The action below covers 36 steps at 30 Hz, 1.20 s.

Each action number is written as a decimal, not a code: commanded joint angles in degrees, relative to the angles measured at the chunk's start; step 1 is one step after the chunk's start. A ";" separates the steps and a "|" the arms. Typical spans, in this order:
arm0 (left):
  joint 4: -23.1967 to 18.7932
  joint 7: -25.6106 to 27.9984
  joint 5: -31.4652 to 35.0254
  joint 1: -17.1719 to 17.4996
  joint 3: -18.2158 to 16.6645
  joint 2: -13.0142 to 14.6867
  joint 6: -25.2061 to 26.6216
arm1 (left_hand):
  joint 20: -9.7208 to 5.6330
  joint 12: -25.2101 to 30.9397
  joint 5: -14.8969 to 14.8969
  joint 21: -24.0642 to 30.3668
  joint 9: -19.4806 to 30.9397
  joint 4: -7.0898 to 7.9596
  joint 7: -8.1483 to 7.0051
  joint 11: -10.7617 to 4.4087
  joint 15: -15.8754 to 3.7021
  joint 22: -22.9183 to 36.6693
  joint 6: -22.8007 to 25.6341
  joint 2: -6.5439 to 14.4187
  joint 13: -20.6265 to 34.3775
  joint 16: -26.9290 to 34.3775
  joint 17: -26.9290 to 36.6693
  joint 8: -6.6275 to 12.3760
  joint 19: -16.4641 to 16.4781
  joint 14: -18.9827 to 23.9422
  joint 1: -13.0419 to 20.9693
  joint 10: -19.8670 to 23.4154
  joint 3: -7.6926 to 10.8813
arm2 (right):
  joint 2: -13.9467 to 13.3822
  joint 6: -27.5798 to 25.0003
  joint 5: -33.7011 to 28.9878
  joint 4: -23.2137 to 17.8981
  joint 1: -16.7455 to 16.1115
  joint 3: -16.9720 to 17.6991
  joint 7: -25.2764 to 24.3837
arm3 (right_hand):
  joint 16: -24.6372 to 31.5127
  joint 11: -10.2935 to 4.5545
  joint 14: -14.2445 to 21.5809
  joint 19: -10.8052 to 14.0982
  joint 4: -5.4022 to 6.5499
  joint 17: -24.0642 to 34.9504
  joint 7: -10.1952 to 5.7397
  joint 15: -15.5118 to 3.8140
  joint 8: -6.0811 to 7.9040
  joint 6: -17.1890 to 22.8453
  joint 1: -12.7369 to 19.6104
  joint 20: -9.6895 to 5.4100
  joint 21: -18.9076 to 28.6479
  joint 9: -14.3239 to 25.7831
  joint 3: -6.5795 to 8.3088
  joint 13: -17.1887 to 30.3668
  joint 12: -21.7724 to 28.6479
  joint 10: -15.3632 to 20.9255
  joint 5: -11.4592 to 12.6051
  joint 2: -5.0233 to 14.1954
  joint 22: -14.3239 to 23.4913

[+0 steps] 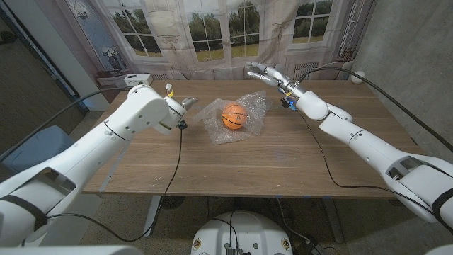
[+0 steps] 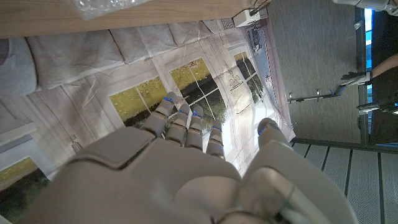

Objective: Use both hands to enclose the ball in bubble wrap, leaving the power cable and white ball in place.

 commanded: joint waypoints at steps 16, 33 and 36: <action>-4.18 4.71 56.40 20.36 0.46 -1.38 -28.79 | -0.49 4.00 -0.61 -1.03 0.02 -2.16 -8.51 -5.69 -2.26 0.51 6.88 6.94 0.07 1.50 0.11 3.26 -17.68 -7.14 1.54 1.95 1.42 | 3.49 4.28 13.85 4.67 -2.48 2.67 6.06 | -0.36 0.29 -0.30 0.28 0.56 0.16 0.15 0.70 0.24 2.27 -1.82 0.67 0.04 0.09 -0.85 0.15 0.23 0.86 0.33 -0.60 0.14; 9.58 -19.23 47.34 28.43 -16.68 4.79 -79.45 | -3.40 2.75 -0.43 -0.57 -0.04 -2.88 -9.17 -8.38 -5.02 0.49 9.49 6.51 -0.01 0.58 0.07 2.17 -15.68 -7.67 1.64 2.08 1.50 | 12.08 9.61 26.68 13.42 -3.43 5.18 10.34 | -2.04 -1.01 -5.85 -2.81 1.60 -0.07 -0.57 -1.39 -0.28 2.57 -4.61 -0.31 -0.88 -0.01 -2.54 -0.08 -1.31 -3.69 0.83 -1.73 0.09; 14.80 -26.57 42.88 27.21 -17.60 3.74 -88.62 | -4.81 1.86 -0.33 -0.92 -0.10 -3.02 -8.97 -9.04 -5.67 0.45 8.32 6.82 -0.08 0.21 0.02 1.17 -16.25 -8.91 1.84 0.56 1.73 | 14.90 12.32 30.06 18.38 -2.37 6.08 12.47 | -2.16 -1.51 -7.23 -3.89 1.75 -0.16 -0.93 -2.15 -0.50 2.21 -5.00 -0.45 -1.07 -0.03 -2.71 -0.17 -1.51 -5.14 0.96 -1.69 0.07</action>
